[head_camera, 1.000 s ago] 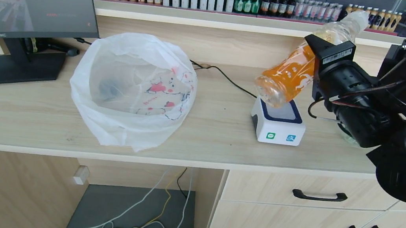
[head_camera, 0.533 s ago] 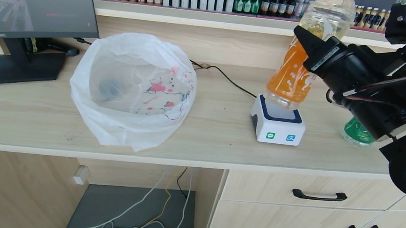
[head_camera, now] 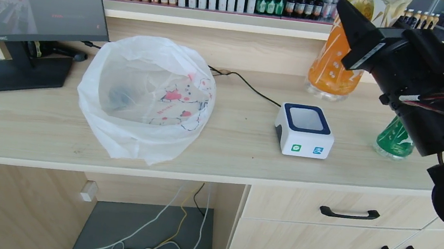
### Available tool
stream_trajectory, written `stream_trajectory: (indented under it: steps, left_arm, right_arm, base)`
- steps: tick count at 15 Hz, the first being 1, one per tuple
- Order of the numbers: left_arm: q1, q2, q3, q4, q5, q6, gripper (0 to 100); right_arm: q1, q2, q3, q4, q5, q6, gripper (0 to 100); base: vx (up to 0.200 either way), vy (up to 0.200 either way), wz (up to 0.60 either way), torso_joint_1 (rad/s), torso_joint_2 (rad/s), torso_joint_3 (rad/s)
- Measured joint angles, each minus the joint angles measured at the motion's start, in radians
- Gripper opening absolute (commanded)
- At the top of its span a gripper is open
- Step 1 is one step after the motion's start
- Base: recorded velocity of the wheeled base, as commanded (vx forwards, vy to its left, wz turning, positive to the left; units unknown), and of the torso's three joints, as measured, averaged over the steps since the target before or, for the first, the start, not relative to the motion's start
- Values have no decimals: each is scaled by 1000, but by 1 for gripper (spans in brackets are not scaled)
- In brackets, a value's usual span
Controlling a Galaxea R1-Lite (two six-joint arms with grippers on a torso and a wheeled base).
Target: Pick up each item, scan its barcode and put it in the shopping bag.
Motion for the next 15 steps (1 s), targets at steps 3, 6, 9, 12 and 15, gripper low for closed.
stream_trajectory:
  steps: [3,6,9,12,15]
  left_arm:
    - [1,0,0,0,0,-2,100]
    - [1,0,0,0,0,-3,100]
    - [0,0,0,0,0,-3,100]
    - [1,0,0,0,0,-4,100]
    - [1,0,0,0,0,-4,100]
  right_arm:
    - [0,9,93,-72,74,-7,0]
    - [-1,18,119,-114,85,-9,0]
    - [2,33,109,-122,84,-8,0]
    - [-1,43,94,-128,83,-6,0]
    - [1,54,83,-141,83,-6,0]
  base:
    - [0,200,0,2,2,1]
    - [0,200,0,1,-4,1]
    - [0,200,0,2,4,4]
    - [0,200,0,2,4,-2]
    - [0,200,0,2,4,-4]
